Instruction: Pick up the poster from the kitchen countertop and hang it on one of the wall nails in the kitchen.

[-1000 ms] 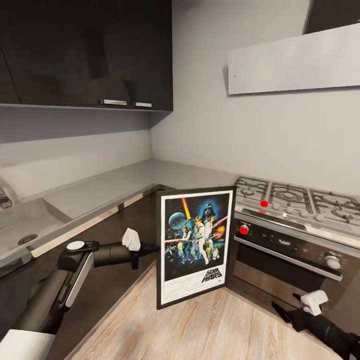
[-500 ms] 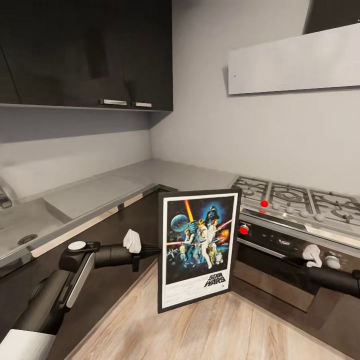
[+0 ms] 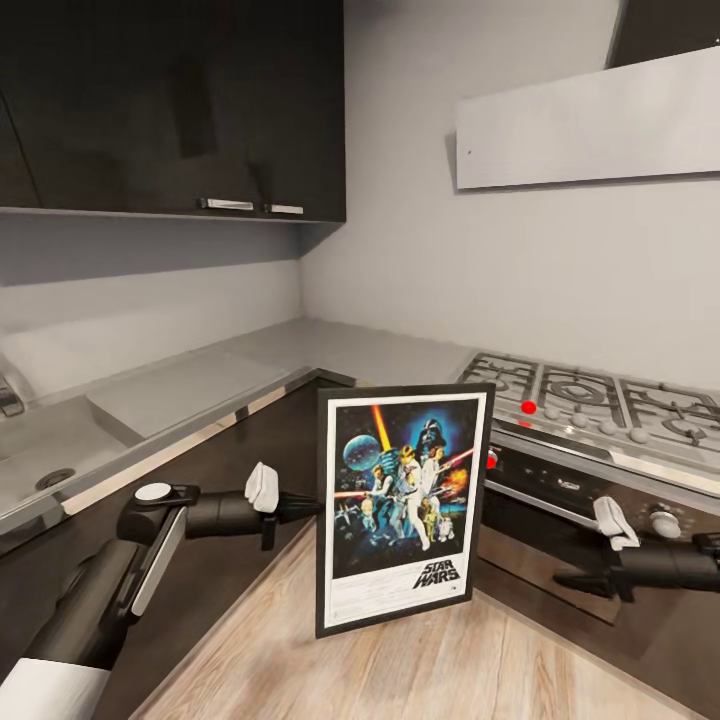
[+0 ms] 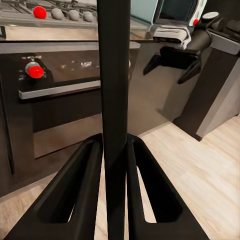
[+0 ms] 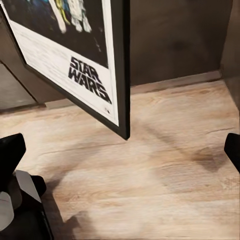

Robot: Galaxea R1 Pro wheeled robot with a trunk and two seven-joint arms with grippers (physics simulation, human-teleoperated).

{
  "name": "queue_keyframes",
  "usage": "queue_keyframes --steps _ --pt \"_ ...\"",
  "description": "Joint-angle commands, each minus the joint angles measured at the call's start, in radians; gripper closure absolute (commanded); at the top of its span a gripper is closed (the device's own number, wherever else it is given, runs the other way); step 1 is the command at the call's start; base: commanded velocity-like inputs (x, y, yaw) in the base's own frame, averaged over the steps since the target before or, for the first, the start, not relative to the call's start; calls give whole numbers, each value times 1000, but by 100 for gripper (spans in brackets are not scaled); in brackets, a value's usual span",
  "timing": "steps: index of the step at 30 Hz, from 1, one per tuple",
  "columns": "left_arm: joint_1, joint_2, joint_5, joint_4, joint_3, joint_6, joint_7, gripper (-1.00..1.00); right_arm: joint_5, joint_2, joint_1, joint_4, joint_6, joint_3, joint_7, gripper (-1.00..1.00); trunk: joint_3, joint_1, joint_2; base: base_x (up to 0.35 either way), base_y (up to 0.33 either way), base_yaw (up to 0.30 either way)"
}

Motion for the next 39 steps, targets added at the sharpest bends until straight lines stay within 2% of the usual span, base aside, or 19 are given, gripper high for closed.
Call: queue_keyframes --steps 1,3,5,10,14,21,22,27,39 --pt "-1 1 5 0 -2 7 2 100 6 0 -1 -1 9 15 6 -100 -1 0 -1 0 0 0" --pt "0 1 6 -1 -2 7 0 100 6 3 -1 0 7 44 8 -100 -1 0 -1 0 0 0" --pt "0 1 6 -2 -2 7 -2 100 6 4 -2 0 6 47 8 -100 -1 0 -1 0 0 0" --pt "0 1 4 -2 -2 5 -99 100 6 7 -2 0 6 53 8 -100 -1 0 -1 0 0 0" --pt "0 1 3 -3 -1 4 -125 100 6 8 -2 0 6 54 8 -100 -1 0 -1 0 0 0" --pt "0 0 3 -3 -1 4 -131 100 6 10 -2 0 6 60 8 -100 -1 0 -1 0 0 0" --pt "-1 0 3 -3 -1 4 -131 100 3 11 -2 -1 6 78 9 -100 -1 0 -1 0 0 0" --pt "0 1 3 -7 -2 3 -132 100 -1 11 -2 0 6 112 8 -100 -1 0 -1 0 0 0" --pt "0 0 4 -10 -2 3 -132 100 -9 17 -2 -4 6 129 11 -100 -1 0 -1 0 0 0"
